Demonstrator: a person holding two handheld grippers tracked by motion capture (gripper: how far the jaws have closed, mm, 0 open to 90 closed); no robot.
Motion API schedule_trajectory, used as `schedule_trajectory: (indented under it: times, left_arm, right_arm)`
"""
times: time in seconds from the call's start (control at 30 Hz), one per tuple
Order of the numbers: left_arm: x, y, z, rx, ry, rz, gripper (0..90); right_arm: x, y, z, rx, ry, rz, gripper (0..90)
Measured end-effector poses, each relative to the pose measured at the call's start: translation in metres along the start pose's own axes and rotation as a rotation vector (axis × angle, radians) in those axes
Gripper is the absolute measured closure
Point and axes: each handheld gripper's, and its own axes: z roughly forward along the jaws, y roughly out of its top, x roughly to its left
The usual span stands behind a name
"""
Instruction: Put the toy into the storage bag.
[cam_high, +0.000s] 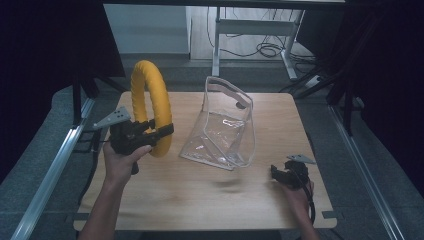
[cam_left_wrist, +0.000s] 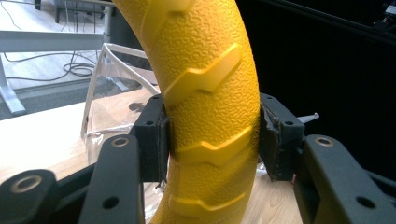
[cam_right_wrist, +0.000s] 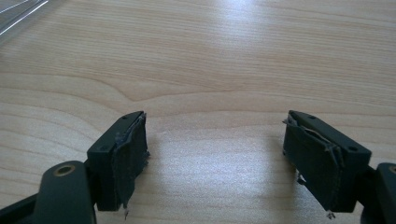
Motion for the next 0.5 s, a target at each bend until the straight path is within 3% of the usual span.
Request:
schedule_trajectory:
  times: [0.5]
  left_arm:
    - [-0.005,0.012,0.014,-0.040,-0.011,0.006,50.8]
  right_arm:
    - [0.000,0.000,0.000,0.000,-0.001,-0.004,21.8]
